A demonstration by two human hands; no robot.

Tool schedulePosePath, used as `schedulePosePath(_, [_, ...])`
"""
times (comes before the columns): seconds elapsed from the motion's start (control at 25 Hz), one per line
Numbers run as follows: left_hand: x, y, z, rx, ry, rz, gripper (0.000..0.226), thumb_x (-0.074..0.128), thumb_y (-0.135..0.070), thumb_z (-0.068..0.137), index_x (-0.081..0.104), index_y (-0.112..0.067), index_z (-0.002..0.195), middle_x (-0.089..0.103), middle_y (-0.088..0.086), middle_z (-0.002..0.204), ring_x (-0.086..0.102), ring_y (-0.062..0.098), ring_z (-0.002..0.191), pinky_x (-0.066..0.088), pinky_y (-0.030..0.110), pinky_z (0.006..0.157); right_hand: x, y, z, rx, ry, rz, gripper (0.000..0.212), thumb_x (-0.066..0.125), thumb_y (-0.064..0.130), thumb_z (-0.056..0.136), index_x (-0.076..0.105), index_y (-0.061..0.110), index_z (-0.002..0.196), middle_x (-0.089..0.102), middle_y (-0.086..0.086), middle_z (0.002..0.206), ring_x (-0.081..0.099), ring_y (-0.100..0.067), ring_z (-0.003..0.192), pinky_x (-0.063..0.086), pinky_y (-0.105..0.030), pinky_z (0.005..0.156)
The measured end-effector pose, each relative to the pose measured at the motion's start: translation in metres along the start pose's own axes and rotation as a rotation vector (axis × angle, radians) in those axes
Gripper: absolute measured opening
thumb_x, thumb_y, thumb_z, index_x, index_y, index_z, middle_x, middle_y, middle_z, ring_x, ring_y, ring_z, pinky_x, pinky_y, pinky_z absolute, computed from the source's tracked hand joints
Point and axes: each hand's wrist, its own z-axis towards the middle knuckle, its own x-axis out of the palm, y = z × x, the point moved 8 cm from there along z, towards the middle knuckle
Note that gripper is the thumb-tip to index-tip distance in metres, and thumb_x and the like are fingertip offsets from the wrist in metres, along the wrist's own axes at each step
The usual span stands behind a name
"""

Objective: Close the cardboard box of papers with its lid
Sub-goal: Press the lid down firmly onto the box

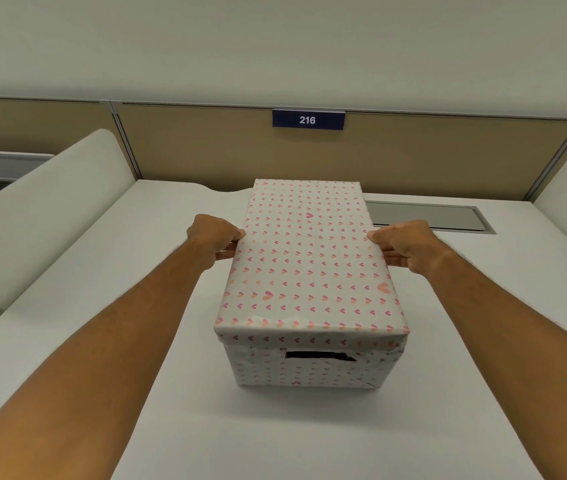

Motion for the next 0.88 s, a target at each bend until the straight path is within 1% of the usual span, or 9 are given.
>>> schedulePosePath(0.08, [0.001,0.000,0.001,0.008,-0.008,-0.007,0.027,0.077,-0.019,0.082,0.067,-0.002,0.100,0.071,0.011,0.100,0.071,0.024,0.081,0.061,0.037,0.078,0.001,-0.006,0.001,0.013,-0.004,-0.001,0.029,0.078,0.021,0.081,0.065,0.005,0.101,0.072,-0.008,0.088,0.072,-0.021,0.070,0.056,-0.028,0.049])
schedulePosePath(0.16, [0.001,-0.002,0.001,0.016,-0.011,0.007,0.028,0.077,-0.019,0.082,0.067,-0.002,0.101,0.072,0.010,0.100,0.072,0.025,0.083,0.061,0.039,0.080,0.002,-0.010,0.001,0.007,0.003,0.004,0.025,0.077,0.021,0.082,0.065,0.006,0.098,0.073,-0.008,0.090,0.072,-0.021,0.071,0.056,-0.028,0.050])
schedulePosePath(0.2, [0.002,-0.002,0.001,0.017,-0.007,0.008,0.027,0.076,-0.019,0.082,0.067,-0.002,0.101,0.072,0.010,0.100,0.072,0.025,0.082,0.061,0.038,0.077,0.003,-0.010,0.001,-0.001,0.005,0.007,0.023,0.077,0.022,0.082,0.065,0.007,0.096,0.072,-0.008,0.090,0.072,-0.021,0.070,0.055,-0.028,0.049])
schedulePosePath(0.32, [0.004,0.000,-0.001,0.007,0.027,-0.002,0.020,0.075,-0.016,0.083,0.065,-0.004,0.096,0.071,0.009,0.096,0.071,0.024,0.076,0.058,0.034,0.060,0.001,-0.008,0.002,-0.014,0.011,0.012,0.023,0.077,0.022,0.081,0.065,0.007,0.095,0.072,-0.006,0.087,0.072,-0.020,0.069,0.056,-0.026,0.047])
schedulePosePath(0.4, [0.003,0.002,-0.001,-0.007,0.033,-0.015,0.017,0.075,-0.015,0.083,0.064,-0.005,0.092,0.071,0.009,0.094,0.072,0.024,0.075,0.057,0.033,0.057,0.002,-0.008,0.001,-0.015,0.027,0.024,0.025,0.078,0.022,0.081,0.066,0.006,0.097,0.073,-0.005,0.085,0.072,-0.019,0.068,0.056,-0.026,0.048])
schedulePosePath(0.56, [0.000,0.005,-0.003,-0.018,0.034,-0.031,0.019,0.075,-0.013,0.083,0.064,-0.003,0.094,0.071,0.009,0.095,0.071,0.025,0.076,0.057,0.032,0.056,0.004,-0.009,0.000,-0.002,0.049,0.026,0.026,0.078,0.021,0.080,0.067,0.005,0.097,0.073,-0.007,0.087,0.073,-0.020,0.068,0.057,-0.028,0.048])
schedulePosePath(0.68, [0.003,0.012,-0.004,-0.027,0.034,-0.040,0.023,0.076,-0.011,0.081,0.063,-0.001,0.098,0.070,0.011,0.098,0.071,0.026,0.076,0.057,0.034,0.059,0.006,-0.013,0.000,0.001,0.044,0.012,0.025,0.078,0.018,0.081,0.067,0.003,0.098,0.073,-0.011,0.092,0.072,-0.023,0.072,0.058,-0.031,0.055])
schedulePosePath(0.76, [0.005,0.016,-0.004,-0.033,0.032,-0.044,0.022,0.077,-0.012,0.081,0.064,-0.003,0.096,0.070,0.011,0.099,0.071,0.027,0.077,0.058,0.035,0.062,0.007,-0.015,-0.001,0.001,0.042,0.018,0.028,0.077,0.017,0.081,0.066,0.001,0.102,0.072,-0.013,0.095,0.071,-0.025,0.075,0.059,-0.034,0.061])
schedulePosePath(0.88, [0.005,0.019,-0.001,-0.038,0.019,-0.042,0.021,0.077,-0.013,0.080,0.065,-0.004,0.095,0.071,0.011,0.100,0.072,0.027,0.078,0.059,0.036,0.065,0.008,-0.016,0.000,0.007,0.036,0.016,0.030,0.077,0.017,0.081,0.066,0.000,0.103,0.072,-0.013,0.096,0.072,-0.025,0.075,0.059,-0.034,0.061])
